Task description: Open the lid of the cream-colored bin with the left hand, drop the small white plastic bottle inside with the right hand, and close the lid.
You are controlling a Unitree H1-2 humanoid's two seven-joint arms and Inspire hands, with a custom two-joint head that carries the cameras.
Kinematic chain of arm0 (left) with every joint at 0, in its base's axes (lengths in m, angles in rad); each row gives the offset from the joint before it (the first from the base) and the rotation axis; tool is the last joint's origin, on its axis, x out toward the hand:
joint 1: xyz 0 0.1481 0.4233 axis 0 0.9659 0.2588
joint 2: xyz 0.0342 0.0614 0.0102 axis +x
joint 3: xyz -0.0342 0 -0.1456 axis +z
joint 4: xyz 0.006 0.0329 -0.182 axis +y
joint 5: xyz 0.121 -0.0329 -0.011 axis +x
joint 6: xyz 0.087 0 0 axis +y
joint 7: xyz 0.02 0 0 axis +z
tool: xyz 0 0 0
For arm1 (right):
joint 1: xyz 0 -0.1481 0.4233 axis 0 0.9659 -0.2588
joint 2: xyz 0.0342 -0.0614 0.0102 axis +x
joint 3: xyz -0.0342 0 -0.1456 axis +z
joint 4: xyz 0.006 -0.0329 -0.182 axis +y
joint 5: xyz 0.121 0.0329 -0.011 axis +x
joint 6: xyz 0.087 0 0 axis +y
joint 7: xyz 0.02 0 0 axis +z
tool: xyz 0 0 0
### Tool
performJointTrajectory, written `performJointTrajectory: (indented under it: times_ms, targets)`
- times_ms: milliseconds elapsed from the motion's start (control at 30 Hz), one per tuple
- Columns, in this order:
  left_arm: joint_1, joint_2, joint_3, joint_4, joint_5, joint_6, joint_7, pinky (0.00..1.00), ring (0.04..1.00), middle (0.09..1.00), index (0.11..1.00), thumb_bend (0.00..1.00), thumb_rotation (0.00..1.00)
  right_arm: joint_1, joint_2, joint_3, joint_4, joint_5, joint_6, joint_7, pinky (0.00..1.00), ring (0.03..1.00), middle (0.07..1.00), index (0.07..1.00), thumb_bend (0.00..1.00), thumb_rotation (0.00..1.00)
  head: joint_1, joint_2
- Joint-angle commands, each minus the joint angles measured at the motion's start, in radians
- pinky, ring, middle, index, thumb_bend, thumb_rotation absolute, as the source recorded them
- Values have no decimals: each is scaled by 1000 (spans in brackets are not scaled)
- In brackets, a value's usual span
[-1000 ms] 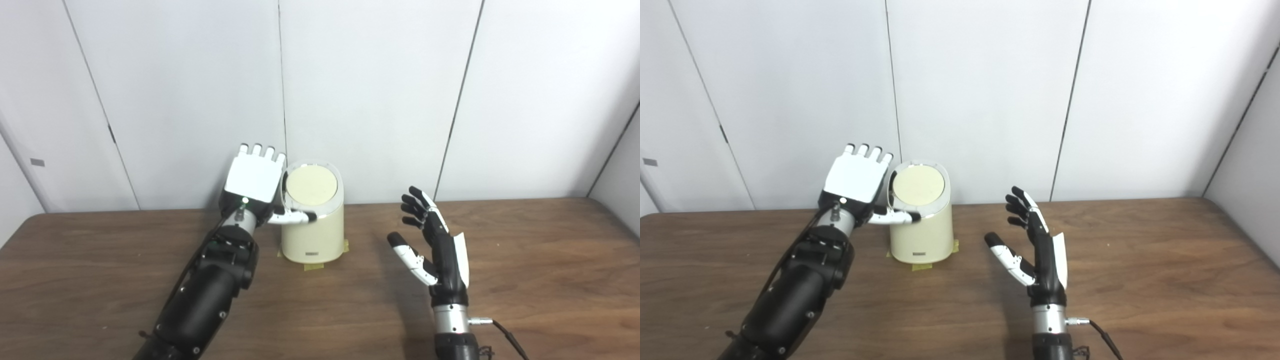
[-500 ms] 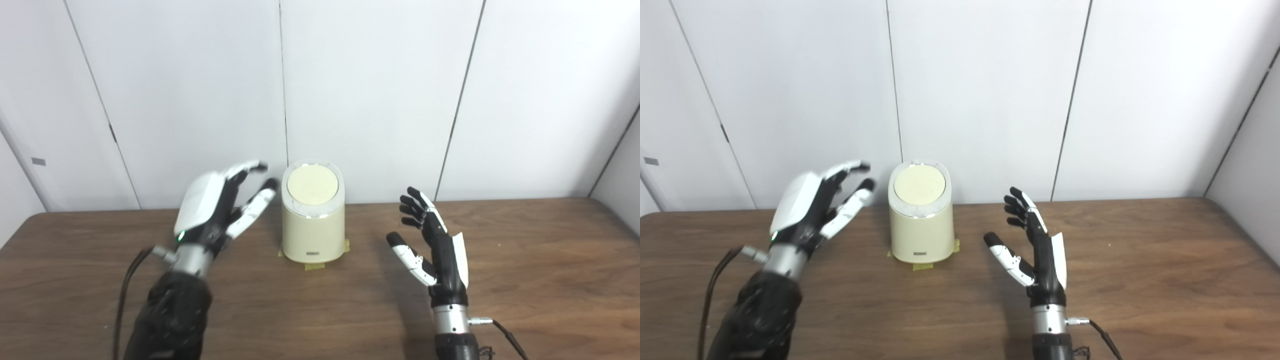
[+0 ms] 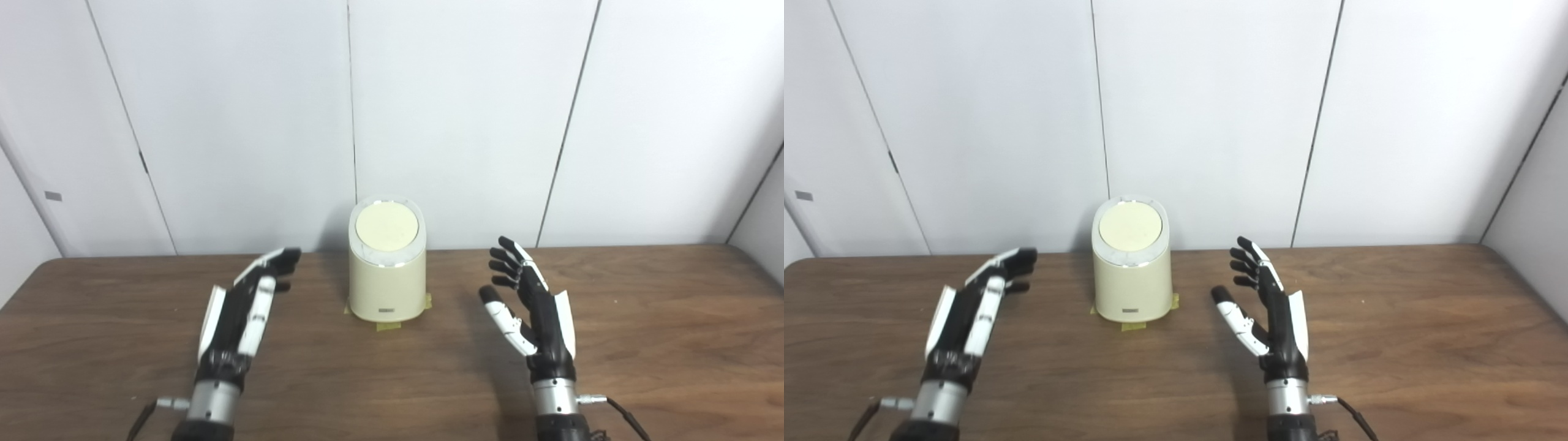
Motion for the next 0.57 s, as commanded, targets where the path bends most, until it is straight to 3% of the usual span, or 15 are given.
performJointTrajectory:
  times_ms: [0,200,367,467,533]
  targets:
    - [-26,8,-11,-3,12,-66,37,749,814,812,794,140,951,46,9,2,3,-13,2,5,705,768,805,844,402,714,-1,1]
    - [5,-2,-26,24,-5,-85,65,763,822,816,794,117,897,50,6,-7,-18,-11,-3,-1,678,752,796,819,337,727,-1,-4]
    - [35,-30,-19,29,-73,-66,78,824,855,840,818,164,879,83,4,-21,-69,43,7,33,648,747,770,765,239,582,9,-7]
    - [49,-40,-20,52,-104,-112,88,801,842,828,809,168,836,102,9,-30,-97,74,-11,42,581,695,719,709,208,426,13,-9]
    - [57,-45,-23,62,-112,-128,93,801,837,822,804,171,817,112,9,-35,-106,91,-18,53,565,677,700,689,214,381,16,-11]
